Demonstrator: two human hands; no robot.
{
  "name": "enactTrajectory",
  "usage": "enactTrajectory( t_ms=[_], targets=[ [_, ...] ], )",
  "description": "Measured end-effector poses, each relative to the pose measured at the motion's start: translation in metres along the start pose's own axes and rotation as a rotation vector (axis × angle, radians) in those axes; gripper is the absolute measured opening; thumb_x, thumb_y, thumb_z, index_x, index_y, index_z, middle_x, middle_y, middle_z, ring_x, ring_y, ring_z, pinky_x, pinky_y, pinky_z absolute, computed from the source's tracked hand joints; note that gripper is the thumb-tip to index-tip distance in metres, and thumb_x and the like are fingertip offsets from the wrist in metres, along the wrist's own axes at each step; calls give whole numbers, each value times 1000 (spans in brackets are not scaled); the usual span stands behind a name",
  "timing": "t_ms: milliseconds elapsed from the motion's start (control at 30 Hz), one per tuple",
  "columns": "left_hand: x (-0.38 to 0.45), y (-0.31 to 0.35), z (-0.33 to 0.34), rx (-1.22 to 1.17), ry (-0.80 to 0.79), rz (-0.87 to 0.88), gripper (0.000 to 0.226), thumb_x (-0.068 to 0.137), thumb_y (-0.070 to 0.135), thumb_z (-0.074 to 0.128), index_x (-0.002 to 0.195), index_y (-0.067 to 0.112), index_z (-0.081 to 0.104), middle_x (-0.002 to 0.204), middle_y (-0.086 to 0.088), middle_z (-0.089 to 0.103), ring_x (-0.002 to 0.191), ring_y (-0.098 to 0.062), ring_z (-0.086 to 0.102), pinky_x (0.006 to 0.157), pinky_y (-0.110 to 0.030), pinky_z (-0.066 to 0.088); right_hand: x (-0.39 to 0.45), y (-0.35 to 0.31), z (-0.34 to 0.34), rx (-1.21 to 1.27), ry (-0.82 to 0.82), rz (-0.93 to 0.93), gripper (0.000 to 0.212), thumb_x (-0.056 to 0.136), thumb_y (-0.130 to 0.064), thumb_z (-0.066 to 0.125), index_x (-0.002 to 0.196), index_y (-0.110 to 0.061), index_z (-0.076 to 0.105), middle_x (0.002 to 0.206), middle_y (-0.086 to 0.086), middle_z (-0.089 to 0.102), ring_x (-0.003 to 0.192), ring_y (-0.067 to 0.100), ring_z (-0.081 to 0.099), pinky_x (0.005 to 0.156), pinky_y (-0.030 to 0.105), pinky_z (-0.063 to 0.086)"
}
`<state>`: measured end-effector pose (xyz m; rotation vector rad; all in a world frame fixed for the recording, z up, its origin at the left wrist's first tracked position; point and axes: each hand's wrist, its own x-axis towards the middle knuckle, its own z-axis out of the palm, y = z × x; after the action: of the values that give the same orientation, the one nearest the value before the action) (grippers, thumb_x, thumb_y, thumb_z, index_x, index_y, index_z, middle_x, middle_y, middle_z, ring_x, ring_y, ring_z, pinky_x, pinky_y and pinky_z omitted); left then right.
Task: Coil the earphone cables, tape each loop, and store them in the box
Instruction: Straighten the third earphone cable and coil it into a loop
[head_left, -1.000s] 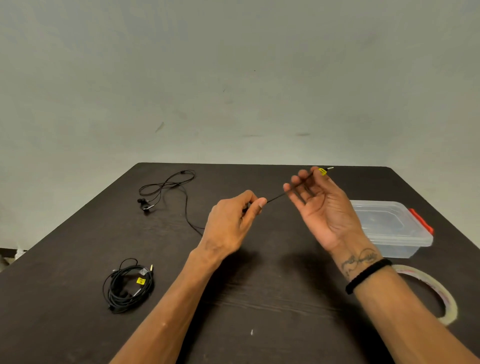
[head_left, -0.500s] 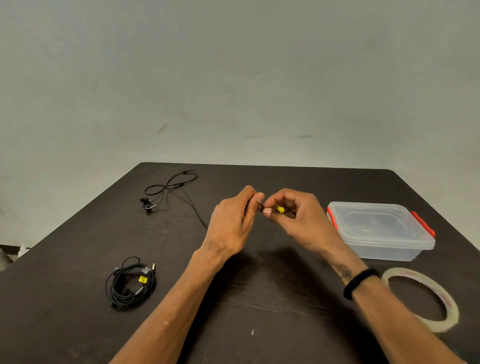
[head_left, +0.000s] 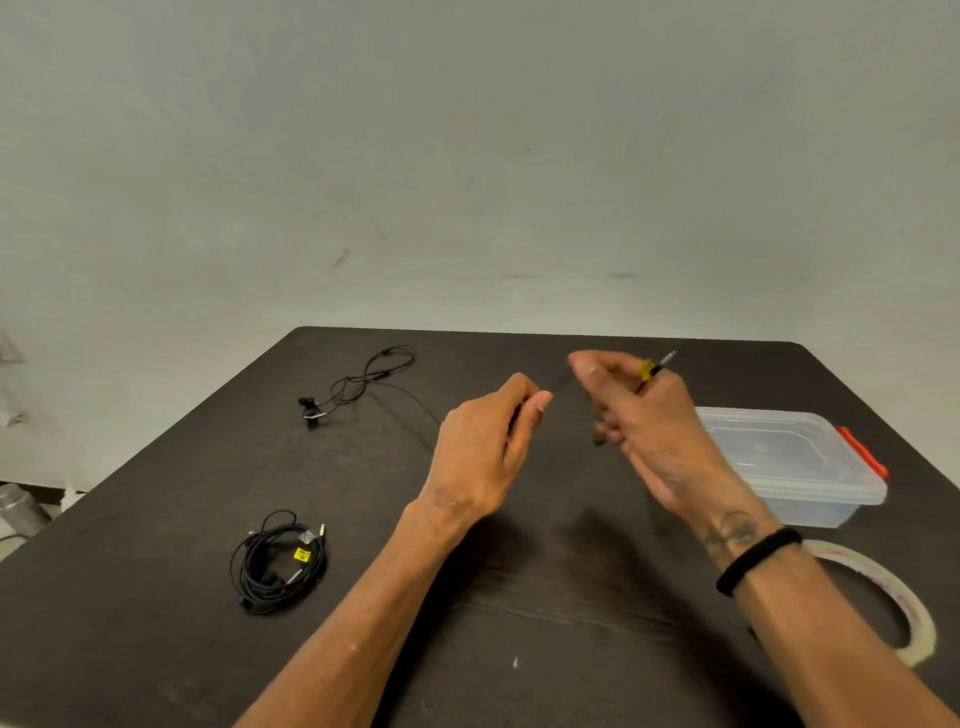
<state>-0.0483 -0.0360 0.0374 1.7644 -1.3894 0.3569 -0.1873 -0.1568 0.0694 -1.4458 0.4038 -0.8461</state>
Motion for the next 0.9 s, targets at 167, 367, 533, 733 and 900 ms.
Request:
enactTrajectory(
  t_ms=[167,367,533,733,900],
  targets=[
    [-1,4,1,78,5,70,33,110,47,36,95,23,51,64,9,52,53,-15,49,54,-38,45,-4,10,6,-125,-86,-5,28,98,-30,71,102,-4,80,59,-11,54,58,4,43,54,20,35],
    [-1,-7,0,54,-16,13,35,111,47,36,93,24,55,58,10,47,53,-12,49,58,-42,49,5,0,-10,209,116,43,29,103,-36,62,91,-12,74,66,-3,55,50,5,38,50,20,28],
    [-2,-2,3,29,-10,26,31,112,42,40,93,22,55,58,11,45,53,-13,48,57,-40,47,3,4,-7,-12,114,20,31,92,-45,76,76,-20,64,66,0,57,51,7,44,49,23,34],
    [-2,0,5,98,-22,42,33,110,49,33,96,26,51,62,13,46,54,-11,47,56,-27,34,-8,5,1,-201,-143,135,41,98,-43,68,102,-2,75,70,5,57,53,8,39,46,21,30],
    [-2,0,3,94,-28,49,32,111,50,33,96,27,49,62,12,45,56,-13,48,55,-31,39,-5,1,0,-65,-74,98,32,100,-37,67,91,-7,73,65,3,56,55,15,33,50,27,22]
  ],
)
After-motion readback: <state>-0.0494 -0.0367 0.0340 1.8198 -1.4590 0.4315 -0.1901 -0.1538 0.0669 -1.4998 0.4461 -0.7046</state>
